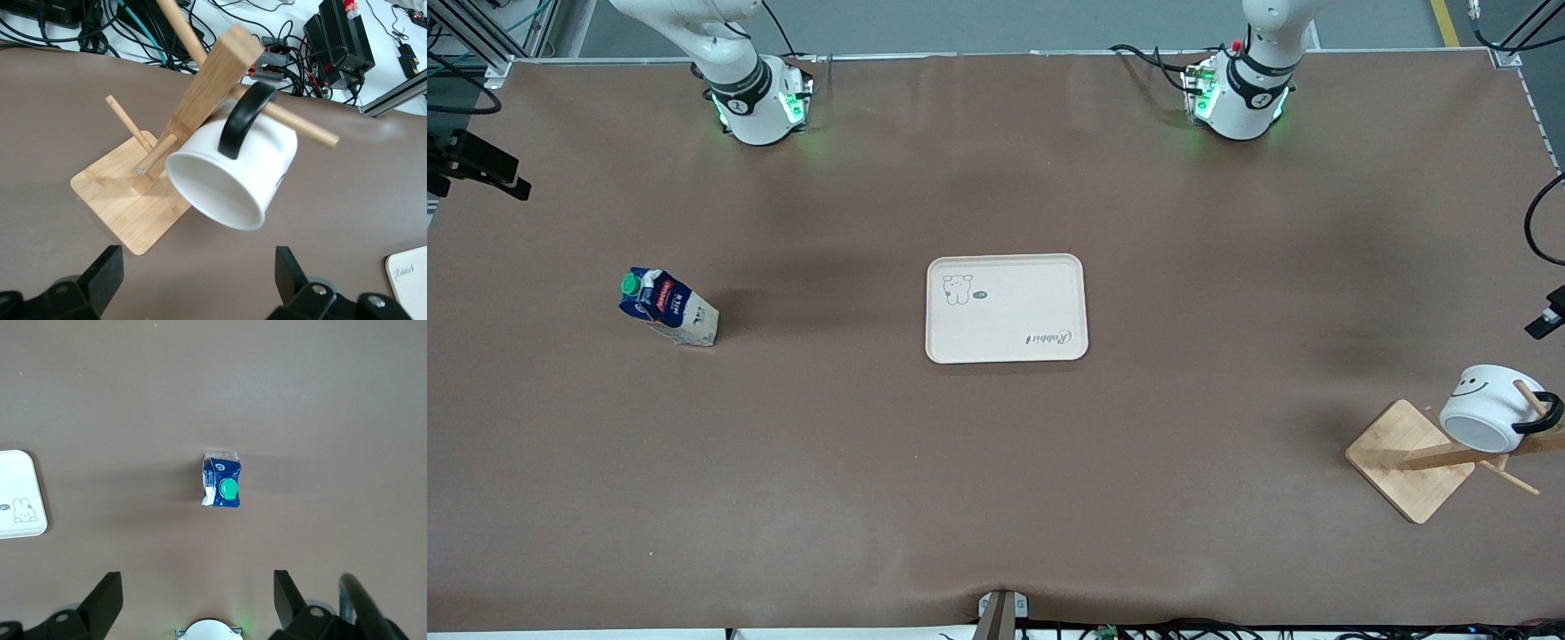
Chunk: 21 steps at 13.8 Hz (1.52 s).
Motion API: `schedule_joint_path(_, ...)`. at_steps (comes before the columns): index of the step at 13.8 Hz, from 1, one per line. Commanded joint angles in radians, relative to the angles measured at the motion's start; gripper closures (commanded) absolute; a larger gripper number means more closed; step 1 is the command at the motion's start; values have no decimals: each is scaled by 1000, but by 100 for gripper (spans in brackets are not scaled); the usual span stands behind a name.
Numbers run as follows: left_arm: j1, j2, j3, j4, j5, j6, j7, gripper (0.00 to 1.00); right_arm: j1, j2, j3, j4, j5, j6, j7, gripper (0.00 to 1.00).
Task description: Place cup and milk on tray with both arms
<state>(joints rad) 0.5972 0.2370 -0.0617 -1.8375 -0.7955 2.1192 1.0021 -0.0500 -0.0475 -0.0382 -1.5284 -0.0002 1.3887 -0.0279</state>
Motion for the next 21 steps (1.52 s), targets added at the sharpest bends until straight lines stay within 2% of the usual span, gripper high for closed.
schedule_joint_path(1, 7, -1, -7, 0, -27, 7, 32, 0, -24, 31, 12, 17, 13, -2, -15, 0)
schedule_joint_path(5, 0, 13, -16, 3, -83, 18, 68, 0, -33, 49, 12, 16, 5, -2, -15, 0)
schedule_joint_path(7, -4, 21, -47, 1, -126, 51, 95, 0, -60, 76, 12, 17, 2, -2, -33, 0)
schedule_joint_path(9, -4, 24, -56, 3, -128, 70, 96, 0, -74, 121, 14, 30, -9, 12, -201, 0)
schedule_joint_path(11, -14, 25, -72, 3, -130, 96, 95, 0, -57, 161, 17, 86, -44, 13, -218, 0)
schedule_joint_path(14, -17, 42, -87, 7, -130, 116, 96, 6, -105, 240, 15, 64, -18, 26, -207, 0)
schedule_joint_path(16, -22, 50, -96, 12, -130, 136, 96, 9, -166, 287, 14, 39, 92, 46, -208, 0)
schedule_joint_path(17, -23, 51, -111, 12, -130, 154, 96, 10, -171, 317, 12, 37, 107, 44, -208, 0)
schedule_joint_path(19, -33, 53, -119, 14, -130, 183, 96, 16, -151, 369, 12, 34, 105, 43, -173, 0)
schedule_joint_path(21, -46, 54, -119, 29, -126, 192, 96, 27, -137, 402, 15, 18, 105, 38, -51, 0)
